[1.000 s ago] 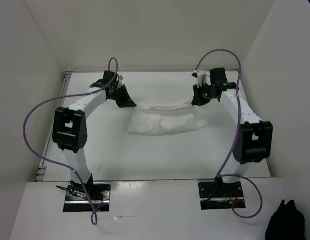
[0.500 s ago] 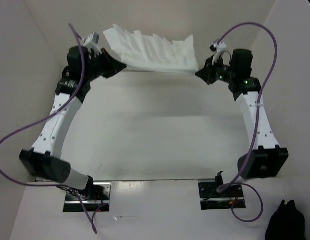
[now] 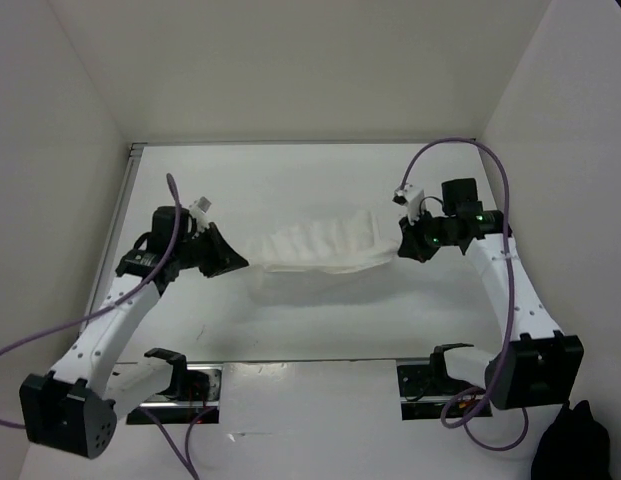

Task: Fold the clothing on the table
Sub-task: Flatten the skirt out

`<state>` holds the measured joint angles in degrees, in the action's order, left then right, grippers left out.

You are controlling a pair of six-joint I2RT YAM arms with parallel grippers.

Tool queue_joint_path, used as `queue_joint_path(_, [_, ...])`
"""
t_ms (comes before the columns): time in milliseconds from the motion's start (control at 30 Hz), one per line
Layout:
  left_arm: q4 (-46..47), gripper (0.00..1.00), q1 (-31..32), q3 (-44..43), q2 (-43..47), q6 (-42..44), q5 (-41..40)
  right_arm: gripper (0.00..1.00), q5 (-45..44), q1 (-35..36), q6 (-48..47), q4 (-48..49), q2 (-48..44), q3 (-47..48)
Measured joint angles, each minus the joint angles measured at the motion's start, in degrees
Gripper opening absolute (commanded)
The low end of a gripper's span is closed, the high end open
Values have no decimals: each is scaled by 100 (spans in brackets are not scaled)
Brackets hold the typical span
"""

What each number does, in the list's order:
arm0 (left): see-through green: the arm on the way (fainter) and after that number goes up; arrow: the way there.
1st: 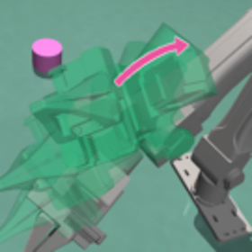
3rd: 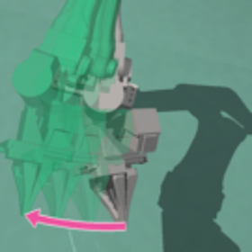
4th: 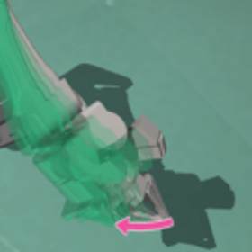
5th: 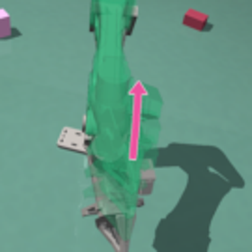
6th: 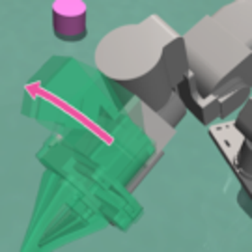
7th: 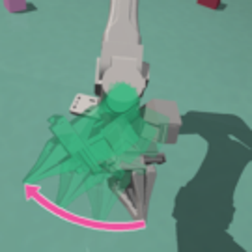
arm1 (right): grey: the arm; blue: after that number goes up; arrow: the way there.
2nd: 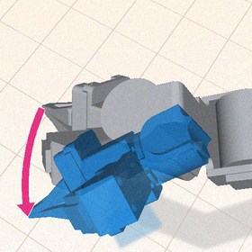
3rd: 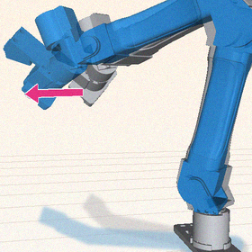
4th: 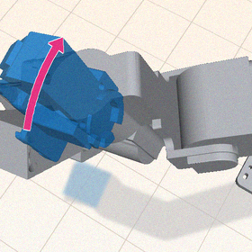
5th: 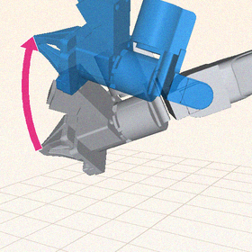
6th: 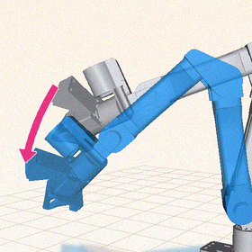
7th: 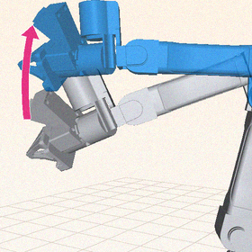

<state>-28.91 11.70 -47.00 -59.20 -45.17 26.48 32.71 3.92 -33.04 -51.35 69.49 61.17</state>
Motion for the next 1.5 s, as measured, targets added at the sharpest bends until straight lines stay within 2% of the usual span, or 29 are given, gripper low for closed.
queue_joint_path(133, [-498, 0, -232, 2, 741, -11, -238, 0, -654, -238, -435, -566, -415, 258])
queue_joint_path(333, [-929, 2, -229, 267, 1106, -138, -260, 0, -977, -258, -750, -1139, -448, 332])
queue_joint_path(600, [-1049, 6, -221, 350, 1285, -323, -243, 0, -1062, -258, -844, -1274, -380, 332])
queue_joint_path(867, [-968, 9, -177, 350, 1128, -313, -247, 0, -905, -247, -734, -1266, 90, 420])
queue_joint_path(967, [-822, 21, -72, 350, 931, -295, -273, 0, -905, -229, -483, -1071, 184, 466])
queue_joint_path(1033, [-621, 38, 105, 339, 704, -278, -256, 0, -1008, -205, -225, -802, 232, 466])
queue_joint_path(1100, [-380, 40, 361, 291, 345, -273, -188, 0, -1145, -192, 26, -501, 323, 466])
queue_joint_path(1133, [-273, 36, 525, 210, 114, -271, -146, 0, -1207, -192, 133, -361, 402, 466])
queue_joint_path(1167, [-181, 23, 710, 83, -232, -254, -96, 0, -1266, -192, 225, -236, 481, 466])
queue_joint_path(1200, [-57, 0, 916, -101, -660, -195, -50, 0, -1309, -192, 323, -122, 573, 466])
queue_joint_path(1333, [321, 0, 1648, -695, -2264, -15, -4, 0, -1436, -192, 566, 151, 791, 468])
queue_joint_path(1500, [212, 0, 2371, -1574, -3683, 201, -188, 0, -1545, -192, 752, 348, 796, 483])
